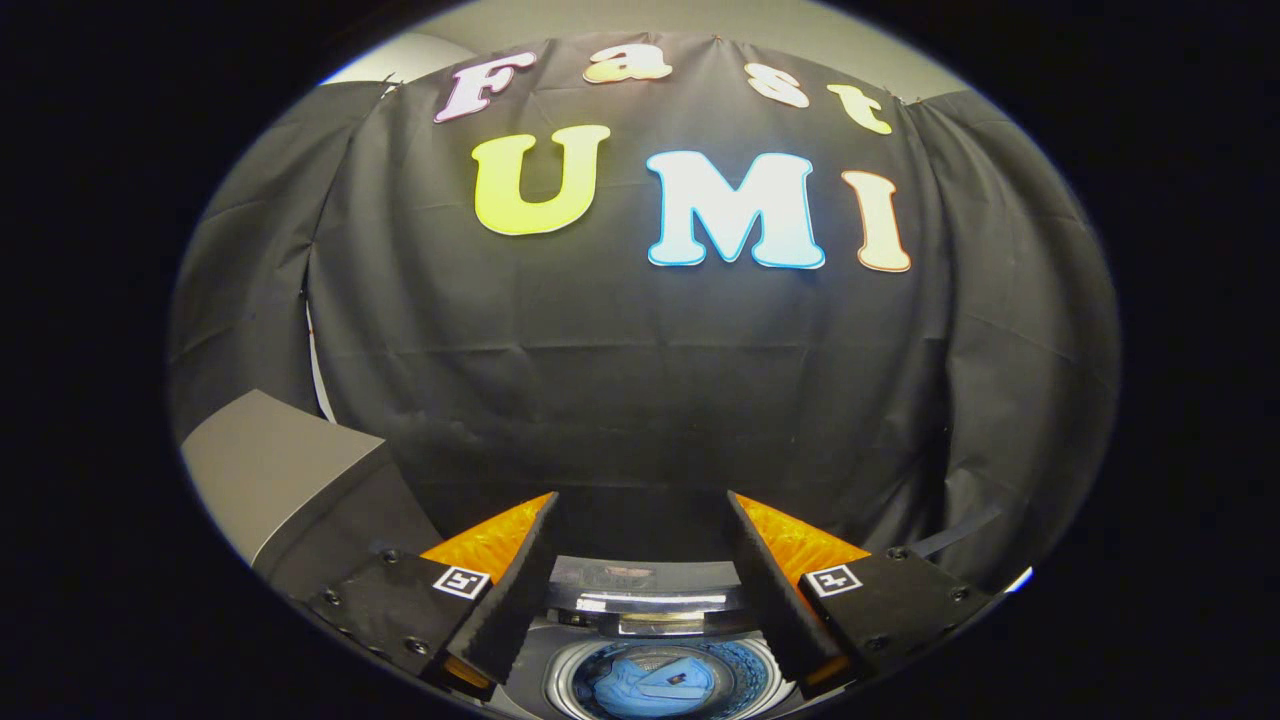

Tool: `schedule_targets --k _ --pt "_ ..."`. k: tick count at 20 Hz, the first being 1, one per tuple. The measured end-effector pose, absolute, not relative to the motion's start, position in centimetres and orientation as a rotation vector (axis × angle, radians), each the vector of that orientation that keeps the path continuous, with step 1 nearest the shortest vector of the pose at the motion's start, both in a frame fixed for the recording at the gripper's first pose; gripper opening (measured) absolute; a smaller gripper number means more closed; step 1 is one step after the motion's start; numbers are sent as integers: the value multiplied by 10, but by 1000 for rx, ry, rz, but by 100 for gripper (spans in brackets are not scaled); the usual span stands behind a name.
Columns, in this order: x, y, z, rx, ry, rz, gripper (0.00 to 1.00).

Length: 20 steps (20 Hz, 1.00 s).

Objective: Put the clothes into the washing machine and then close the washing machine lid.

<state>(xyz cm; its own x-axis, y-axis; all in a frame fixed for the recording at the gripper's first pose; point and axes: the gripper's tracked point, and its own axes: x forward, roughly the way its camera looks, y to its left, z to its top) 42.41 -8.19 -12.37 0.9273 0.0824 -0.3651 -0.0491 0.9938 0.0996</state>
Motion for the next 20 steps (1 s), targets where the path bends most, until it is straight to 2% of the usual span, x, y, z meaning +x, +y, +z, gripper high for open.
schedule_targets --k 14,20 --pt "370 -78 -141 80 317 43 98" --pt "305 -57 -180 8 349 107 98"
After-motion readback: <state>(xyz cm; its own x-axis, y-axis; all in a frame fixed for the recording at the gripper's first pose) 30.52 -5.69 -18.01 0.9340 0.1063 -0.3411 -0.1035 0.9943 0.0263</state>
